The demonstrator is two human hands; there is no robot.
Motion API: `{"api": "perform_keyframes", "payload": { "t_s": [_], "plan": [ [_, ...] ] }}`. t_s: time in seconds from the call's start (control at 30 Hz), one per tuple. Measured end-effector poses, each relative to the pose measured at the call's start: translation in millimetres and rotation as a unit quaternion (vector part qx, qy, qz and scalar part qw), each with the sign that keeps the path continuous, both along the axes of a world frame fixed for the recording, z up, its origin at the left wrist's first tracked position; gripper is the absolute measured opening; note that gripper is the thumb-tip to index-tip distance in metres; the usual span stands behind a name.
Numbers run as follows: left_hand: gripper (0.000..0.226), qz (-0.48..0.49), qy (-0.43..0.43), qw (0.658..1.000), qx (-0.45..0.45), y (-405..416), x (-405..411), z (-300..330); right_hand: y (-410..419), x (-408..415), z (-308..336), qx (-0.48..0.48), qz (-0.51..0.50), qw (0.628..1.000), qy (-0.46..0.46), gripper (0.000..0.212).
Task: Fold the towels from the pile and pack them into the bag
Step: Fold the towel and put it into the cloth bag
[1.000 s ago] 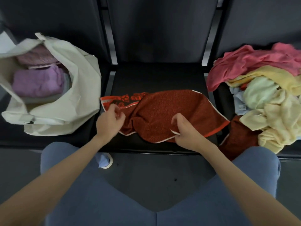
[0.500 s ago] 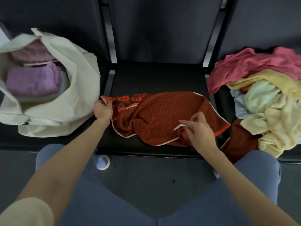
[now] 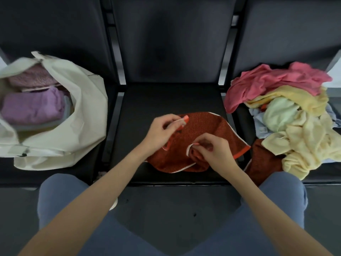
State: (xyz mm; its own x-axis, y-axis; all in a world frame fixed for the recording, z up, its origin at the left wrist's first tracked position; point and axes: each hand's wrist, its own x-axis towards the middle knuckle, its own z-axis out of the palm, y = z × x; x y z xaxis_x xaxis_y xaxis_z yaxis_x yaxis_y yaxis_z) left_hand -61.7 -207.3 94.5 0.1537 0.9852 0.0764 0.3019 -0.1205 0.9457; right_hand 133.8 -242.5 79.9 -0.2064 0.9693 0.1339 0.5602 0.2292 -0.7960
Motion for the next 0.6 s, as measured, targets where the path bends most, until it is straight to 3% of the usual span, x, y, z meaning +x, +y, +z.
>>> {"api": "perform_keyframes", "payload": {
  "t_s": [0.3, 0.43, 0.6],
  "plan": [
    [0.019, -0.086, -0.006, 0.996, -0.003, -20, 24, -6, -2, 10, 11, -0.022, -0.055, 0.985, 0.159, 0.022],
    [0.018, -0.097, 0.005, 0.995, 0.000, -21, 25, -8, 0, 10, 11, -0.025, -0.049, 0.986, 0.157, 0.035],
    [0.018, -0.086, -0.002, 0.996, -0.011, -22, 23, -13, 3, 8, 7, -0.029, -0.050, 0.990, 0.129, 0.020]
  ]
}}
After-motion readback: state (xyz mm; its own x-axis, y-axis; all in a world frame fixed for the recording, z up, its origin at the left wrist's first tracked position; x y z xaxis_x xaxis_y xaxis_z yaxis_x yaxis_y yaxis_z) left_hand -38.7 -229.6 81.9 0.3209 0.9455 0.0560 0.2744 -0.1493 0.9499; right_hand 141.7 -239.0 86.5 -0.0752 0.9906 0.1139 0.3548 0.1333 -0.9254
